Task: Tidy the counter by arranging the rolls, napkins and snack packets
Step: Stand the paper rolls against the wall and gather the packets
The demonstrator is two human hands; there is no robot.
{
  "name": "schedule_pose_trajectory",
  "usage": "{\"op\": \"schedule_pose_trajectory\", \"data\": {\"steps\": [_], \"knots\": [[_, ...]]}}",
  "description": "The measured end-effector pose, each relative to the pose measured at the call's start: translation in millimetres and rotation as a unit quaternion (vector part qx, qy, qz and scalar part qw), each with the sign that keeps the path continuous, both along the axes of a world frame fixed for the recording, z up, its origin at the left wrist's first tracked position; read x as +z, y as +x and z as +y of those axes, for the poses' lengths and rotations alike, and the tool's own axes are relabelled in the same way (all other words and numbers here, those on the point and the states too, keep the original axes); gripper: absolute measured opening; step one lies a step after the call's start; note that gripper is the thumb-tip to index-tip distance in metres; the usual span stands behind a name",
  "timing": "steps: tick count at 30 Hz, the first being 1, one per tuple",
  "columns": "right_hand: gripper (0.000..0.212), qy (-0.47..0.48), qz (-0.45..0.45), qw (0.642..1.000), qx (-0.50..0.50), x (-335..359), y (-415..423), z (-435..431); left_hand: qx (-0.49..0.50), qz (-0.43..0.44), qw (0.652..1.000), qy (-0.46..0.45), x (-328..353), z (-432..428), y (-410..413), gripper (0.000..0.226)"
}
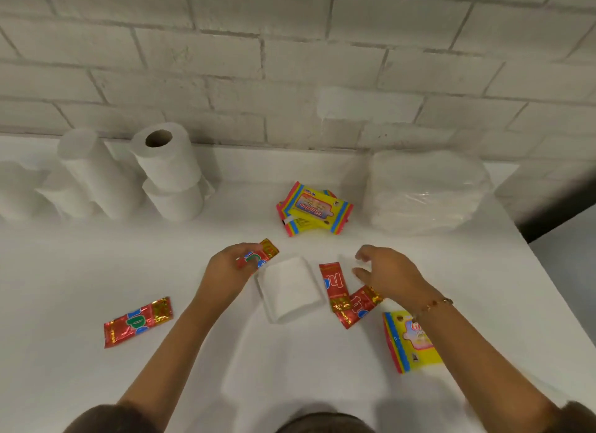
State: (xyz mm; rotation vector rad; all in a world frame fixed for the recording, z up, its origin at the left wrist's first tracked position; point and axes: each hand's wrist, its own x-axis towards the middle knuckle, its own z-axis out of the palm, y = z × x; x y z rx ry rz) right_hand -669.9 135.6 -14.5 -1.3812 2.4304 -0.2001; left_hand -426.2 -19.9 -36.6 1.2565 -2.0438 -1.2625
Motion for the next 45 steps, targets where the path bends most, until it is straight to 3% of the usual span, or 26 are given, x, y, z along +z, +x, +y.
{"op": "schedule_pose_trajectory", "data": {"steps": [3,8,13,20,23,26,27,29,32,34,40,45], "knots": [[0.037,0.04,-0.005,0.999,-0.023,0,7,67,-0.02,-0.013,1.0,-0.012,2,18,-9,0.025],[0.068,0.132,0.037,0.99,-0.027,-9,18,150,-0.07,-0.008,0.997,-0.039,2,50,-21,0.026],[0.067,0.093,0.057,0.994,-0.032,-25,29,171,-0.109,-0.02,0.993,-0.034,5,63,-30,0.025],[0.03,0.1,0.136,0.985,-0.022,-32,36,154,-0.115,0.013,0.993,-0.009,16,60,-30,0.024],[0.013,0.022,0.131,0.987,-0.085,-8,34,143,-0.108,0.038,0.993,-0.013,19,54,-22,0.025],[0.011,-0.096,0.107,0.983,-0.116,26,28,108,-0.079,0.068,0.995,-0.006,21,46,-12,0.029],[0.01,-0.102,0.104,0.984,-0.106,35,28,93,-0.068,0.07,0.995,-0.003,20,43,-9,0.029],[0.009,-0.016,0.114,0.991,-0.063,42,30,64,-0.05,0.07,0.996,0.002,18,39,-4,0.028],[0.039,0.165,0.083,0.982,-0.033,27,41,44,-0.039,0.083,0.996,0.014,17,33,1,0.031],[0.062,0.211,0.051,0.975,-0.04,6,48,48,-0.04,0.086,0.995,0.008,19,28,3,0.032],[0.089,0.098,0.063,0.982,-0.149,-32,71,62,-0.029,0.085,0.996,0.008,11,22,7,0.03],[0.08,0.113,0.051,0.981,-0.148,-36,70,54,-0.032,0.084,0.996,0.027,6,24,0,0.036]]}}
